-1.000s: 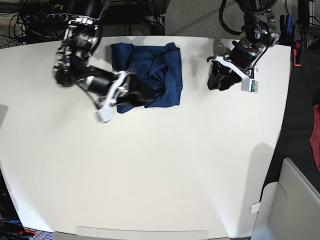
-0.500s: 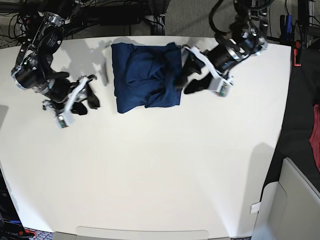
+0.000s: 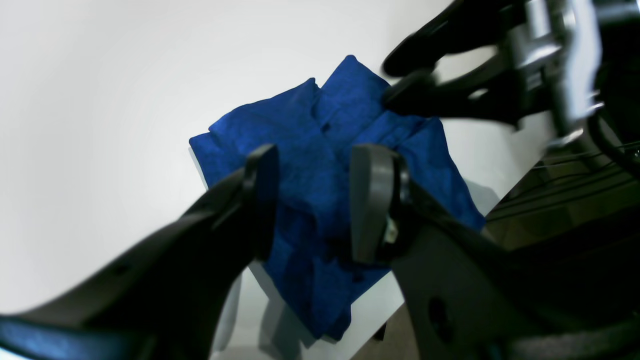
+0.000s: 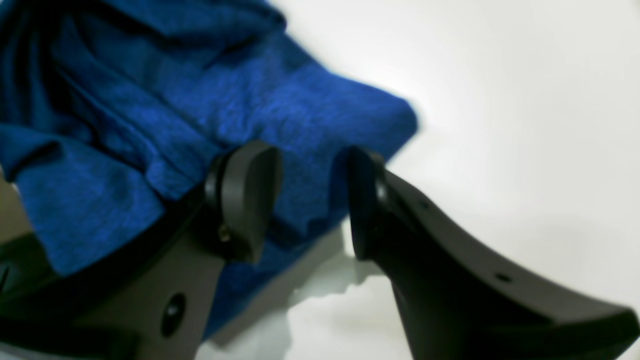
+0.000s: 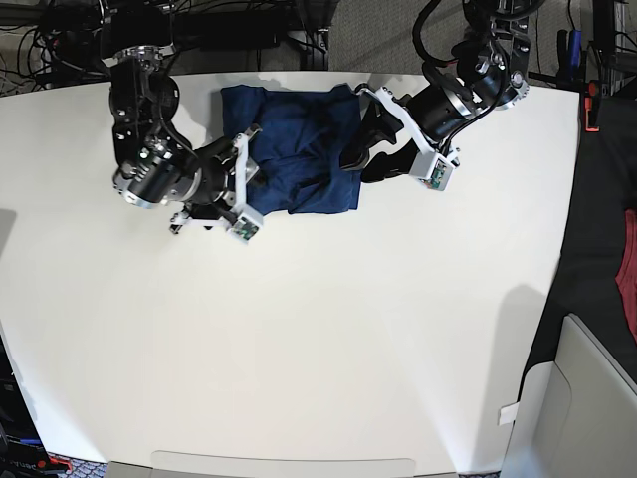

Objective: Fold the T-shirt properly
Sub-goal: 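Press the bundle sides inward with both grippers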

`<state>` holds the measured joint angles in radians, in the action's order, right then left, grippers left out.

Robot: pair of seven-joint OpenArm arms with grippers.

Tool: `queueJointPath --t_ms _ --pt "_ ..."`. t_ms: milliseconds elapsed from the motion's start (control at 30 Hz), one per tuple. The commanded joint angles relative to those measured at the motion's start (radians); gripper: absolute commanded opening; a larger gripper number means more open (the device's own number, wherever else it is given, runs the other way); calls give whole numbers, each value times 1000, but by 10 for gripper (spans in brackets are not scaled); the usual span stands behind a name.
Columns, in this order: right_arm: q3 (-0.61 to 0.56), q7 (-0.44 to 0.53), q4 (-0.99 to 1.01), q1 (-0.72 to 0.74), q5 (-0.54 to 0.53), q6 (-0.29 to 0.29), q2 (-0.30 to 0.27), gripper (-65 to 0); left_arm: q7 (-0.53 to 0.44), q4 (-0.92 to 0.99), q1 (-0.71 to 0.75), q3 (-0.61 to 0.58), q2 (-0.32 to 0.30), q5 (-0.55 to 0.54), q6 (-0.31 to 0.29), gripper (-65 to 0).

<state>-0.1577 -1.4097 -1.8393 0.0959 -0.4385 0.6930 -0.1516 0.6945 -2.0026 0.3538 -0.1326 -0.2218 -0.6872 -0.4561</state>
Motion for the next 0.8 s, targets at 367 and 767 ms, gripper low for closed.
queueJointPath --t_ms 367,767 --pt "-138 13 69 71 -132 5 11 -386 -26 56 -3 185 2 -13 -3 -422" --pt "-78 13 91 104 -102 5 14 -386 -25 81 3 205 0 -13 -3 -422"
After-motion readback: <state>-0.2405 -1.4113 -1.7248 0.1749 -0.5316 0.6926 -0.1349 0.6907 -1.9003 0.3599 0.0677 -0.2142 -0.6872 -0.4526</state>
